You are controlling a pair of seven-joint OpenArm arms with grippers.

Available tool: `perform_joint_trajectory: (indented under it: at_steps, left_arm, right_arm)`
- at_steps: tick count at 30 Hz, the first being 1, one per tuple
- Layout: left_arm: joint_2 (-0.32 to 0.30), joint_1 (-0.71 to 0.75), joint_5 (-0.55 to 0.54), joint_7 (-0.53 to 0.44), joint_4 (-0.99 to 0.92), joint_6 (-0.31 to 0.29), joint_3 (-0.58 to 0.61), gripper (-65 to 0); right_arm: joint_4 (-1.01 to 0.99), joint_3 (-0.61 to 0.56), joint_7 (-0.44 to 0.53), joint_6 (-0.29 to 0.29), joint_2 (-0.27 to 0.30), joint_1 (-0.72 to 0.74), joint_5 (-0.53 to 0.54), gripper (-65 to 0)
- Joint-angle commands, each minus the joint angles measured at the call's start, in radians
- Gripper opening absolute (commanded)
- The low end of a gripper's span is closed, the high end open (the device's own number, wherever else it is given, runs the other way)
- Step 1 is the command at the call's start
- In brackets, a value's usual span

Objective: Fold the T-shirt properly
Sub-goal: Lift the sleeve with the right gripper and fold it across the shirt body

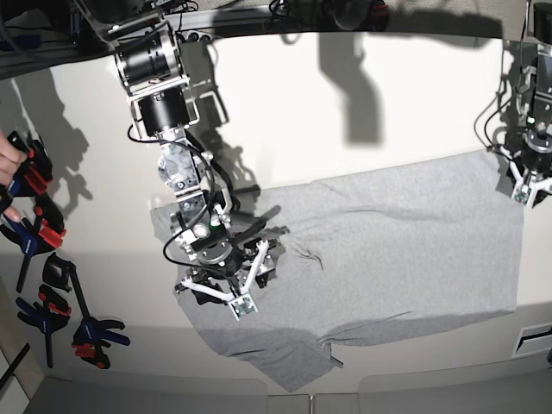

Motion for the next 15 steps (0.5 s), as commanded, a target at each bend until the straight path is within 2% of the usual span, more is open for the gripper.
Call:
perform_joint_trajectory:
  at_steps: [1,3,8,9,11,15]
  left_arm:
    - [-0.025,-0.028,-0.001,-0.011,0.013,0.016,-0.011,-46.9]
    - [-0.024,-0.045,-0.056,0.017,0.014,0.015,-0.011,-46.9]
    - [-0.021,-0.081,-0.431,0.13,0.014,0.014,-0.011,-46.9]
    - [-0.015,-0.085,-0.469,0.139,0.014,0.014,-0.011,-46.9]
    - [0.008,-0.099,-0.472,0.177,0.011,0.014,-0.011,-47.3]
    - [0.066,-0.116,-0.474,0.231,-0.016,0.014,-0.011,-47.5]
  right_arm:
    - [0.015,0.005,0.015,0.003,-0.003,0.033,0.003,-25.5]
    - [0.015,0.005,-0.013,0.003,-0.003,0.033,0.015,-25.6]
    - [0.008,0.019,-0.033,0.006,0.016,0.021,0.192,-25.6]
    - [0.0,0.031,-0.032,0.007,0.021,0.019,0.228,-25.6]
    - [-0.023,0.066,-0.049,0.019,0.02,0.015,0.266,-25.6]
    - [-0.105,0.157,-0.069,0.107,0.02,-0.004,0.261,-25.6]
